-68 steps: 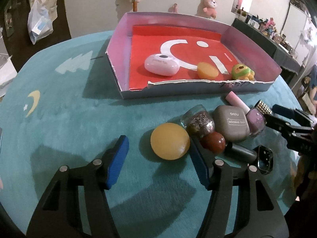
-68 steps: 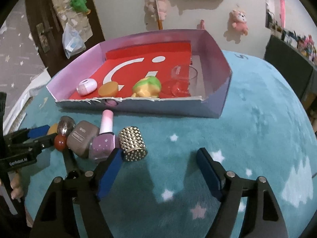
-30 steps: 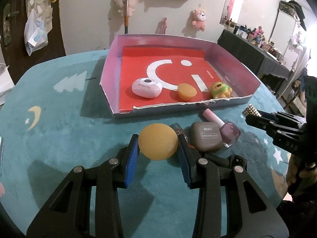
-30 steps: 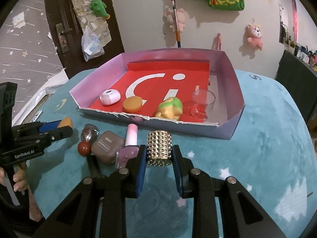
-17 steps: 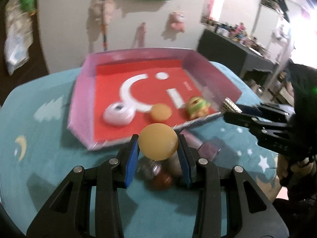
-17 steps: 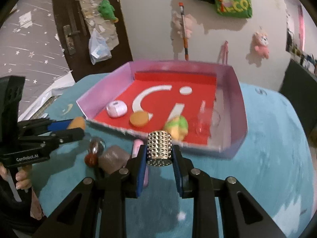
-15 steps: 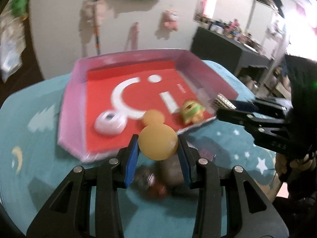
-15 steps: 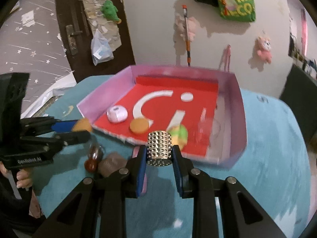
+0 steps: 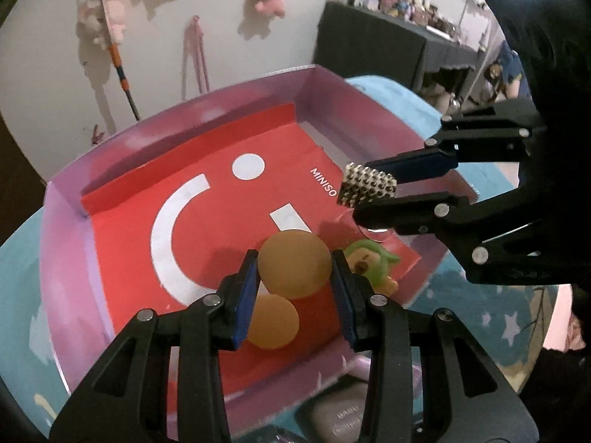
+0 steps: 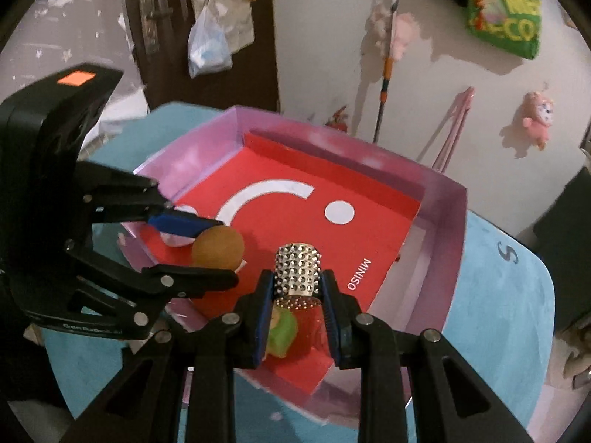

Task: Organize rigid objects
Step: 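Carry the yellow ball and studded cylinder over the pink box and lower them, then open both grippers to release the ball and cylinder in the box, then lift both grippers out of the box and return over the table items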

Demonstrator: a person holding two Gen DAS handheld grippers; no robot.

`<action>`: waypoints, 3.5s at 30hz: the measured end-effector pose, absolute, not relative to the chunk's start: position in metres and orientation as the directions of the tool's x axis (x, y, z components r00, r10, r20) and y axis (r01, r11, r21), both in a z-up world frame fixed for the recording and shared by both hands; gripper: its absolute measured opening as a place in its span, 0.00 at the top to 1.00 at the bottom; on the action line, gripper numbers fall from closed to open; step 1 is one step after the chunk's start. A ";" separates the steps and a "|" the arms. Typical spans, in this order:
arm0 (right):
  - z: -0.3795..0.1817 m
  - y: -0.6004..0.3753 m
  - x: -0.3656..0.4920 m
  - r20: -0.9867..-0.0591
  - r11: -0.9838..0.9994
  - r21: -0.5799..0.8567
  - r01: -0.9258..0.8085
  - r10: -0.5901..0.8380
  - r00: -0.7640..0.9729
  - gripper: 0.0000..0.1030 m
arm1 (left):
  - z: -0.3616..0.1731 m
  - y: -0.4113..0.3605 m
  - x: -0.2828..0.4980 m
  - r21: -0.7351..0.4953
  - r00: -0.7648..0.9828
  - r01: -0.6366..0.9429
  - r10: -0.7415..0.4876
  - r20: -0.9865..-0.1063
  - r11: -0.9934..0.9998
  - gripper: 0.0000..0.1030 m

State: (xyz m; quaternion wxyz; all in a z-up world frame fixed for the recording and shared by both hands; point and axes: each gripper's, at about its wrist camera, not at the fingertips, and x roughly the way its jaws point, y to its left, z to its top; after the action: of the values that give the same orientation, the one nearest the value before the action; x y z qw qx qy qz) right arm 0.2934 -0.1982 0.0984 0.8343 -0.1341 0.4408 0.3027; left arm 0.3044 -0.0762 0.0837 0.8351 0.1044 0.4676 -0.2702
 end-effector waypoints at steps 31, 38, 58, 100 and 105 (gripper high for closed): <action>0.043 -0.180 0.349 -0.961 0.738 0.068 -0.671 0.228 0.155 0.73 | 0.052 -0.085 0.342 -0.092 0.308 0.548 -0.303 -0.902 0.831 0.65; 0.041 -0.172 0.350 -0.962 0.738 0.072 -0.671 0.229 0.148 0.68 | 0.053 -0.091 0.337 -0.080 0.314 0.556 -0.298 -0.902 0.827 0.65; 0.048 -0.174 0.347 -0.960 0.742 0.070 -0.666 0.233 0.159 0.62 | 0.062 -0.090 0.327 -0.071 0.355 0.553 -0.312 -0.881 0.830 0.51; 0.200 -0.223 0.076 -0.554 0.905 0.036 -0.423 0.370 0.745 0.00 | 0.180 0.014 0.074 -0.121 0.818 0.248 -0.275 -0.504 0.961 0.05; 0.172 -0.226 0.041 -0.505 0.941 0.019 -0.339 0.302 0.808 0.00 | 0.158 0.015 0.052 -0.136 0.831 0.196 -0.238 -0.503 0.971 0.05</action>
State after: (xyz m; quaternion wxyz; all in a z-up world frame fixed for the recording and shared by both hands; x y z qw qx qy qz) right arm 0.0407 -0.2258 0.1716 0.9502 -0.0363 0.2595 0.1686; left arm 0.0522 0.0145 0.1585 0.9560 -0.0394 0.2676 -0.1134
